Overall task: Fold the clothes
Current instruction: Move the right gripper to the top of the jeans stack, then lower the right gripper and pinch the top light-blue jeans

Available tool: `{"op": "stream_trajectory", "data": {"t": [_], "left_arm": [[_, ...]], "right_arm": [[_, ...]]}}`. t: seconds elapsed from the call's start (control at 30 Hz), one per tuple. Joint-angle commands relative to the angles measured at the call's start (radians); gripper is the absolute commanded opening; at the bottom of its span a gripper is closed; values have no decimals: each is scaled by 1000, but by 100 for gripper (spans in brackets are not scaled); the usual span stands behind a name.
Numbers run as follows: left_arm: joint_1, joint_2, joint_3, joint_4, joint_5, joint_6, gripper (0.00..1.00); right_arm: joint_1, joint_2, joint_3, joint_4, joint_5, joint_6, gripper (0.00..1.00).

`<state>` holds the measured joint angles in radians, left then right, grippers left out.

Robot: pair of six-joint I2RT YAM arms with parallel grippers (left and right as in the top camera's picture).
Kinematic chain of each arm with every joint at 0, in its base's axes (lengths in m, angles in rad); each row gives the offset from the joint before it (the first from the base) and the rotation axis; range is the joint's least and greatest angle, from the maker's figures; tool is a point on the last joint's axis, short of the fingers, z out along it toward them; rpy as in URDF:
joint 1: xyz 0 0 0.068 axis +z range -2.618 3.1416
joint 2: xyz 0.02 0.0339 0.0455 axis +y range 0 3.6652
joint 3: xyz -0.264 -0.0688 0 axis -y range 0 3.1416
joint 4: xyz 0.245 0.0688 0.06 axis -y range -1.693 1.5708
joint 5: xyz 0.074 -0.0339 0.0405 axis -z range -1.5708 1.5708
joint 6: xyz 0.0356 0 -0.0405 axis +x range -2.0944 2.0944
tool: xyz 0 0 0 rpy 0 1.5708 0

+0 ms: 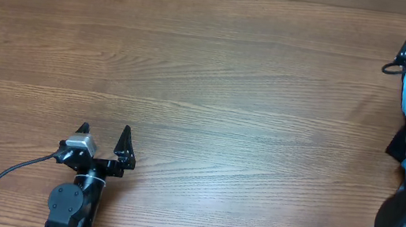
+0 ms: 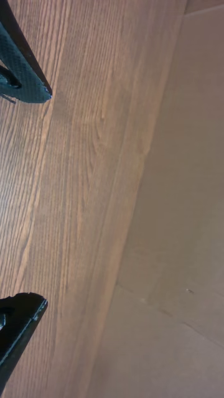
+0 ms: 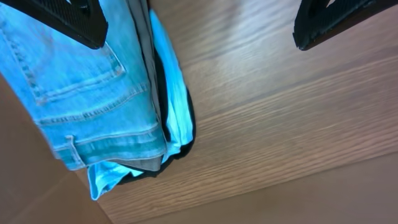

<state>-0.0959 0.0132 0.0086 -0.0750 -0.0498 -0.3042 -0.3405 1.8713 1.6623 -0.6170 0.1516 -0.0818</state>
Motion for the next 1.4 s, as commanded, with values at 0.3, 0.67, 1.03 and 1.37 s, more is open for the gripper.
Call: {"op": "stream_trajectory", "data": {"t": [0.3, 0.67, 1.03, 1.37], "left_arm": [[6, -9, -4, 4, -12, 20, 100], [6, -9, -4, 4, -12, 20, 100], [6, -9, -4, 4, -12, 20, 100], [6, -9, -4, 4, -12, 20, 100]], "right_arm": [[-5, 270, 26, 304, 428, -114, 100], [-12, 412, 26, 467, 468, -132, 98], [-59, 430, 27, 472, 411, -126, 88], [-83, 430, 27, 474, 340, -56, 75]]}}
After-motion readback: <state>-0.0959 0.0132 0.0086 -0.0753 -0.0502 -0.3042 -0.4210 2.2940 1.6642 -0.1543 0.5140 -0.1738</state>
